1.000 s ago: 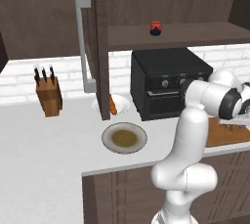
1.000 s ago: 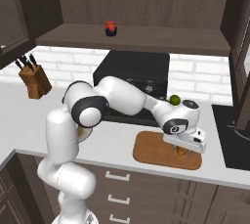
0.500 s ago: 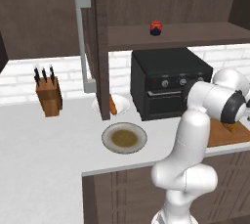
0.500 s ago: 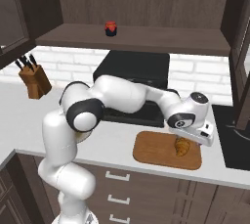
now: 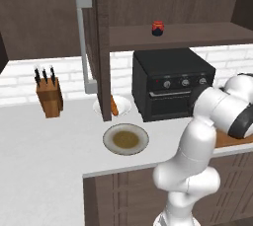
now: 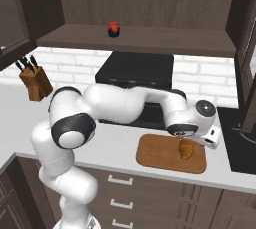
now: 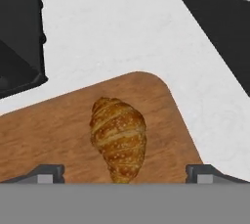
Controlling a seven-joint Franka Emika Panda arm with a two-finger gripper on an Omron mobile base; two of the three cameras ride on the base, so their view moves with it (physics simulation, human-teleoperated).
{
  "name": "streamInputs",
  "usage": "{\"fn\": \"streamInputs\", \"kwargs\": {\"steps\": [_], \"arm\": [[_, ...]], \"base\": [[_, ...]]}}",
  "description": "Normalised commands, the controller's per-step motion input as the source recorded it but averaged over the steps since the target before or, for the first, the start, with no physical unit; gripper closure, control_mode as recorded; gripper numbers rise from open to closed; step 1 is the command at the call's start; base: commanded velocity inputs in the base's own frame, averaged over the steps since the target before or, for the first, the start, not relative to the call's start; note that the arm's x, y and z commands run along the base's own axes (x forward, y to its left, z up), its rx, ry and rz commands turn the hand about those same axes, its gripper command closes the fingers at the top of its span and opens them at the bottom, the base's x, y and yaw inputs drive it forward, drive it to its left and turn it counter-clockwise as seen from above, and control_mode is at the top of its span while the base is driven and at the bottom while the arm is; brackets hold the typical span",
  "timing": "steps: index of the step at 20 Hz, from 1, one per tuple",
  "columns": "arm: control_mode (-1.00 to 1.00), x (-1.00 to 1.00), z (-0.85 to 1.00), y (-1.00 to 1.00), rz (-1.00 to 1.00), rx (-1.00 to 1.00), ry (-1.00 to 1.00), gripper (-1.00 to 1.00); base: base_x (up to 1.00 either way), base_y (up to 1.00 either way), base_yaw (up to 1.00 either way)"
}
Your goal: From the different types of pastries on the counter, select a croissant and place it on the cutting board. Then retrieve a jar of jam from the cabinet and place it alongside the croissant on the cutting board.
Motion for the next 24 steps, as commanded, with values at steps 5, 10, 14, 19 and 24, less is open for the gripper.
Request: {"fn": "streamInputs", "kwargs": {"steps": [5,10,14,19,24], "arm": [[-1.00,-0.05,0.78,0.67,-0.08,-0.16,-0.45,-1.00],[-1.00,0.00,1.00,0.58,-0.07,-0.15,-0.39,-1.00],[-1.00,-0.10,1.00,0.32,-0.03,-0.11,-0.27,-1.00],[-1.00,-0.24,1.00,0.29,-0.04,-0.12,-0.24,-1.00],[-1.00,-0.24,1.00,0.27,0.00,-0.07,-0.04,-1.00]], "base": [[0.00,0.00,0.00],[0.00,0.00,0.00],[0.00,0.00,0.00],[0.00,0.00,0.00],[0.00,0.00,0.00]]}}
